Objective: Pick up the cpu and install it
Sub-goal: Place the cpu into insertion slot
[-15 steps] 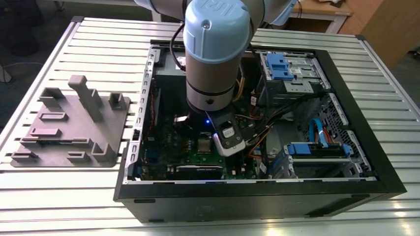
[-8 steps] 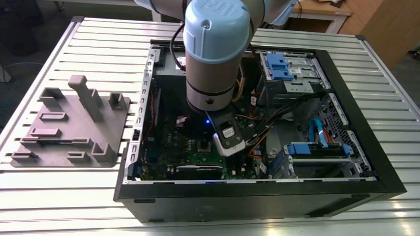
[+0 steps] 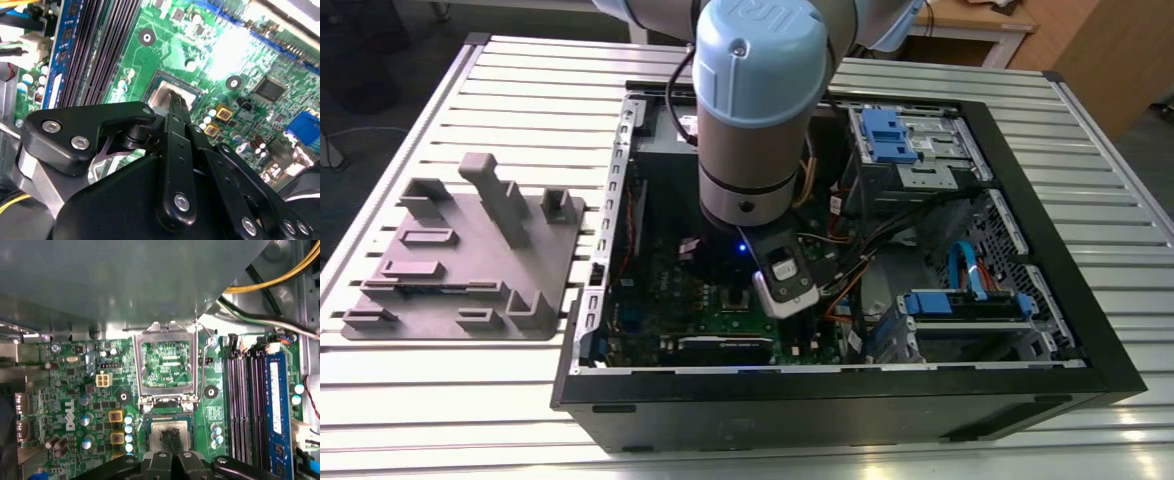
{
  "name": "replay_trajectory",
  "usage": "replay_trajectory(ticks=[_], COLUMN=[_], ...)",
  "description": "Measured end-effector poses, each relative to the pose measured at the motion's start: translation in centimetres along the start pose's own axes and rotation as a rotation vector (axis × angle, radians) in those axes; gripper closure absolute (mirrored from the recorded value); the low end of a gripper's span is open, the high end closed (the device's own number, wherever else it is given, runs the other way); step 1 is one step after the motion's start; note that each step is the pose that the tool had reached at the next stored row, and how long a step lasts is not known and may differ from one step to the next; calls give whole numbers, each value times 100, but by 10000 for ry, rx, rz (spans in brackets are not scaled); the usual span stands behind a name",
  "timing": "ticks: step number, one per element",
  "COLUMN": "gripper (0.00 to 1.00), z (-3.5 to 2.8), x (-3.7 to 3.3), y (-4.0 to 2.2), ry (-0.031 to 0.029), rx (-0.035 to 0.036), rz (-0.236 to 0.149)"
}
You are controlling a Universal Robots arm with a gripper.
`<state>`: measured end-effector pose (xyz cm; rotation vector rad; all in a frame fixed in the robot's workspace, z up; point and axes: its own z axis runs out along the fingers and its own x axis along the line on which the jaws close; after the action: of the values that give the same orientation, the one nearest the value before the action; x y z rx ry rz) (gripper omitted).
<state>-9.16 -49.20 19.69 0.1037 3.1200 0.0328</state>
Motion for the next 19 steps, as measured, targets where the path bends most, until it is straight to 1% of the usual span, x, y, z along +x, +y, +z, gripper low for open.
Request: replay_trajectory(ticks=[1,2,12,16,19], gripper=[90,90,90,90,90], z=[9,12,24,42,47], x=[0,0,1,2,1], y=[0,0,-1,-2,-1], ry=[-2,-1,-1,3,-1], rx=[24,27,28,37,30], rz=[-1,-2,0,0,0])
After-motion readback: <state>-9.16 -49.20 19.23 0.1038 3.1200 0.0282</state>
